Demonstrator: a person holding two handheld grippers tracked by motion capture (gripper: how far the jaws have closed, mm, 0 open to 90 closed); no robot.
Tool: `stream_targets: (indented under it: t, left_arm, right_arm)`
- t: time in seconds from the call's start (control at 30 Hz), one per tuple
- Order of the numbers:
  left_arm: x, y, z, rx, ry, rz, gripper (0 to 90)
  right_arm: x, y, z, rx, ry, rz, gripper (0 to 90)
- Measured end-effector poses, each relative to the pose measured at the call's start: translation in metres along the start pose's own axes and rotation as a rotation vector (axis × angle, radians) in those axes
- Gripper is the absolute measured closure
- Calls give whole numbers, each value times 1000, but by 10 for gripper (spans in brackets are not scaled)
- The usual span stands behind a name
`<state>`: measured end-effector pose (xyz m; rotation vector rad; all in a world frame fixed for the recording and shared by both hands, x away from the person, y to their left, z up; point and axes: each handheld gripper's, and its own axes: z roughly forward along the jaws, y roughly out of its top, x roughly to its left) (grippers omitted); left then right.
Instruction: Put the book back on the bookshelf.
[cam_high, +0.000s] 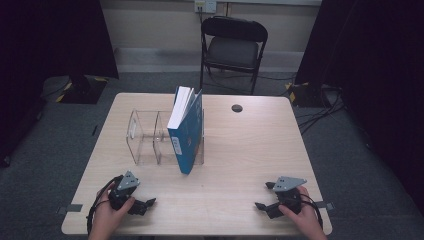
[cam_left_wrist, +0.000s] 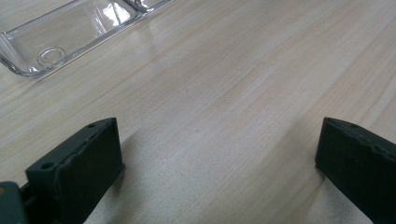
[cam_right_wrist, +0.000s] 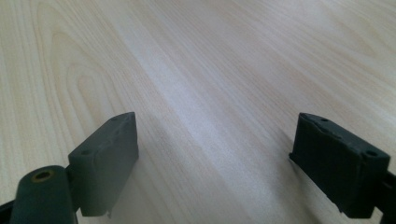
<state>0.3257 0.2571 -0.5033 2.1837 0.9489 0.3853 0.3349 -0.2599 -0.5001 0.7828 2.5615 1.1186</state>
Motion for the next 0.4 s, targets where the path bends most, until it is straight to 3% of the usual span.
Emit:
stream_targets:
  t: [0.4]
  left_arm:
    - [0, 0, 0, -1, 0, 0, 0]
  right_arm:
    - [0, 0, 0, 0, 5, 0, 133]
